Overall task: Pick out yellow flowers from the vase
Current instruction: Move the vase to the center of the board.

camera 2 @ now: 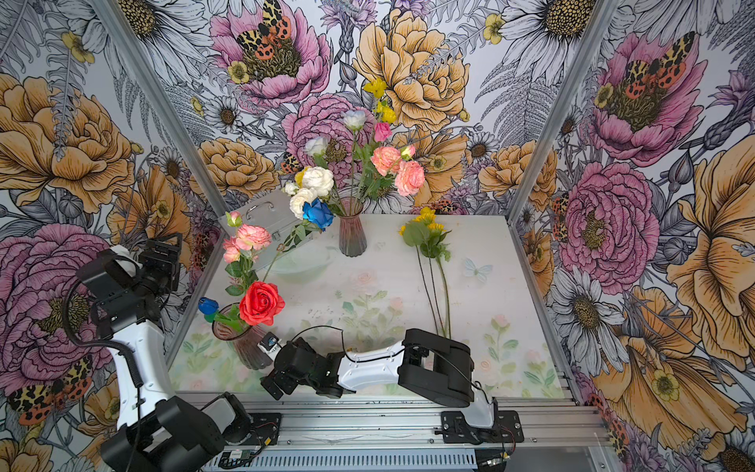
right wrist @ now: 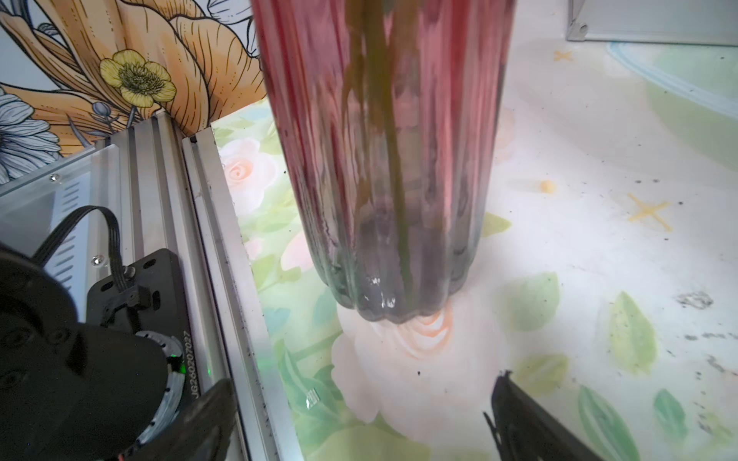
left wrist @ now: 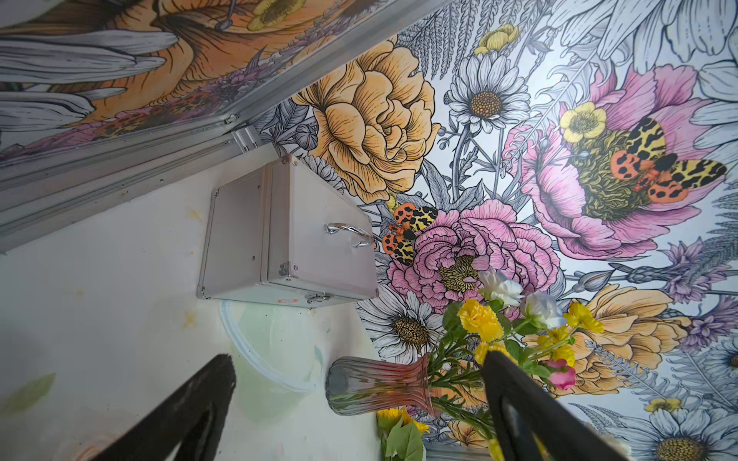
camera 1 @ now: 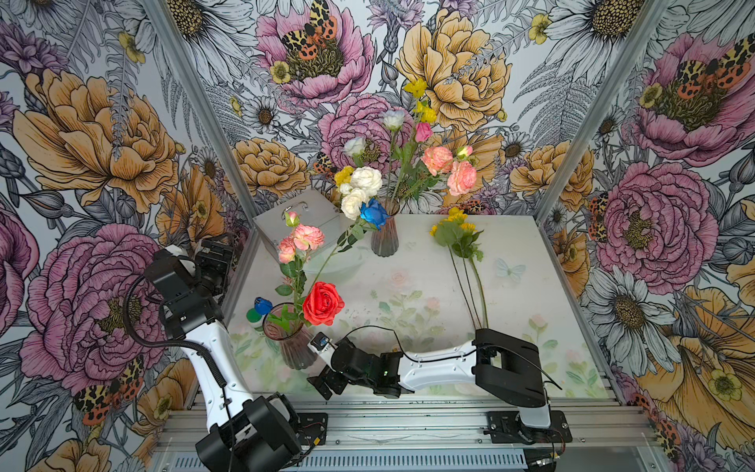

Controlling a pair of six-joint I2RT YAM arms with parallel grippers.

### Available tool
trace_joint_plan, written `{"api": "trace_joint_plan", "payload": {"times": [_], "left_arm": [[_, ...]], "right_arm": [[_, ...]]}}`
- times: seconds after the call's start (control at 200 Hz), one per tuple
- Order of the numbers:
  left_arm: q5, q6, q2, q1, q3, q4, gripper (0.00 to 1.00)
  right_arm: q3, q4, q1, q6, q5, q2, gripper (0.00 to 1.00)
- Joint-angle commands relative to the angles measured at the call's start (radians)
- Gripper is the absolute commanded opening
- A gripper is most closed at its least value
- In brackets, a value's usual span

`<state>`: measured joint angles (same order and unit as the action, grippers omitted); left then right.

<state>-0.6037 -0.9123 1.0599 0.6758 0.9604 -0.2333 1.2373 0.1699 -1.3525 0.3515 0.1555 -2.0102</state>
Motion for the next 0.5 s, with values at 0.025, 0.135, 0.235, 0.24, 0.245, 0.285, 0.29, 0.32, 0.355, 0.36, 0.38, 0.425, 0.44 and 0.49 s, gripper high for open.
{"api": "trace_joint_plan", "payload": {"times": [0.025, 0.135, 0.235, 0.24, 0.245, 0.285, 0.29, 0.32, 0.355, 0.36, 0.38, 0.425, 0.44, 0.49], "left_arm": [[-0.031, -0.024, -0.001, 0.008, -0.018, 0.031, 0.99], [-0.025, -0.015, -0.013, 0.008, -0.023, 0.025, 0.99], [-0.023, -0.01, -0.021, 0.007, -0.023, 0.019, 0.99], [-0.023, -0.01, -0.022, 0.008, -0.023, 0.019, 0.99], [-0.022, -0.01, -0.023, 0.008, -0.023, 0.019, 0.99], [-0.024, -0.01, -0.023, 0.007, -0.022, 0.019, 0.99], [-0.024, -0.011, -0.023, 0.008, -0.022, 0.019, 0.99], [-0.024, -0.012, -0.024, 0.008, -0.022, 0.018, 0.99], [-0.024, -0.014, -0.024, 0.007, -0.022, 0.019, 0.99], [-0.024, -0.015, -0.024, 0.008, -0.022, 0.019, 0.99], [-0.024, -0.016, -0.026, 0.008, -0.022, 0.019, 0.99], [-0.022, -0.021, -0.026, 0.008, -0.022, 0.018, 0.99], [-0.023, -0.022, -0.026, 0.008, -0.02, 0.018, 0.99], [-0.023, -0.028, -0.026, 0.009, -0.017, 0.018, 0.99]], "right_arm": [[0.079, 0.024, -0.011, 0.016, 0.1, -0.041, 1.0], [0.128, 0.014, -0.007, 0.021, 0.119, -0.079, 1.0], [0.17, -0.001, -0.006, 0.032, 0.14, -0.11, 1.0], [0.173, -0.002, -0.006, 0.033, 0.141, -0.111, 1.0], [0.176, -0.004, -0.006, 0.033, 0.142, -0.114, 1.0], [0.19, -0.01, -0.002, 0.04, 0.146, -0.124, 1.0], [0.191, -0.01, -0.002, 0.04, 0.146, -0.125, 1.0], [0.199, -0.012, 0.0, 0.045, 0.145, -0.133, 1.0], [0.207, -0.011, 0.002, 0.049, 0.147, -0.14, 1.0], [0.207, -0.011, 0.002, 0.049, 0.147, -0.14, 1.0], [0.211, -0.011, 0.001, 0.051, 0.147, -0.143, 1.0], [0.219, -0.011, 0.005, 0.051, 0.147, -0.152, 1.0], [0.221, -0.01, 0.005, 0.053, 0.149, -0.156, 1.0], [0.223, -0.004, 0.006, 0.058, 0.153, -0.16, 0.99]]}}
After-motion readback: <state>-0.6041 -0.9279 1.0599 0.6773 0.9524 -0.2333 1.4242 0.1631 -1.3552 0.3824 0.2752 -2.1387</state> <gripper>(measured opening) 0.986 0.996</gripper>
